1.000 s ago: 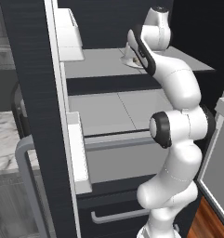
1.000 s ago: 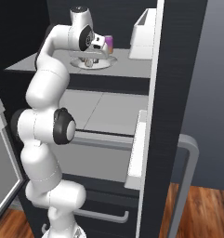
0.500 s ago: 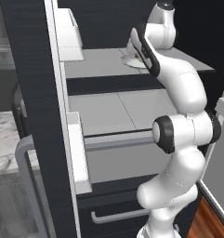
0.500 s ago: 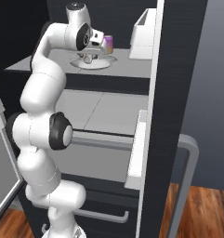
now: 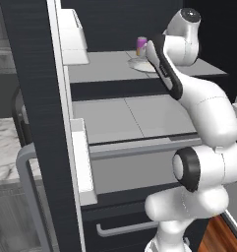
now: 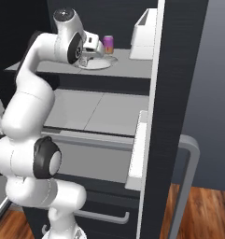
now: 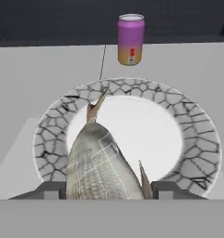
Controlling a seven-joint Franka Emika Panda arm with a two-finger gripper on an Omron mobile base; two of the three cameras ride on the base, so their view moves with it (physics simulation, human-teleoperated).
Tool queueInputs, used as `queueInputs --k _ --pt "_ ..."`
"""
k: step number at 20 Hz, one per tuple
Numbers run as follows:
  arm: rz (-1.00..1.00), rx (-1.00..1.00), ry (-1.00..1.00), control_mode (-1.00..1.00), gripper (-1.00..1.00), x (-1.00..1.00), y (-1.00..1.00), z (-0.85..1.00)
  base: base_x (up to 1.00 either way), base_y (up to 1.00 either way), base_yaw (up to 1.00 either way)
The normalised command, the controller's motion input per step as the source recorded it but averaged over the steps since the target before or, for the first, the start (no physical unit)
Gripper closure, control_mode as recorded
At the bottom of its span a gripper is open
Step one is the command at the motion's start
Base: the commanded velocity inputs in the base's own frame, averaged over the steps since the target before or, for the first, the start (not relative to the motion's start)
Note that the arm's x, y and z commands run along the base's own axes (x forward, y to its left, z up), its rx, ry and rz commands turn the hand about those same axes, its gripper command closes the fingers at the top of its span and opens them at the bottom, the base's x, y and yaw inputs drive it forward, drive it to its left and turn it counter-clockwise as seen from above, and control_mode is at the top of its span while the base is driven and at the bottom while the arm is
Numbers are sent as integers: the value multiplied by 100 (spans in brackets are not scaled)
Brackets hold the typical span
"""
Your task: Retrieve the fish from the fridge and place it on the saucepan with marinade on the stove.
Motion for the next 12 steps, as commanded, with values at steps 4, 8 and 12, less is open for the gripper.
queueInputs --k 4,8,12 --pt "0 0 -20 -100 100 -66 0 7 0 0 0" --pt "0 -1 -10 -100 100 -69 0 36 0 0 0" --pt "0 -3 -1 -100 100 -75 0 56 0 0 0"
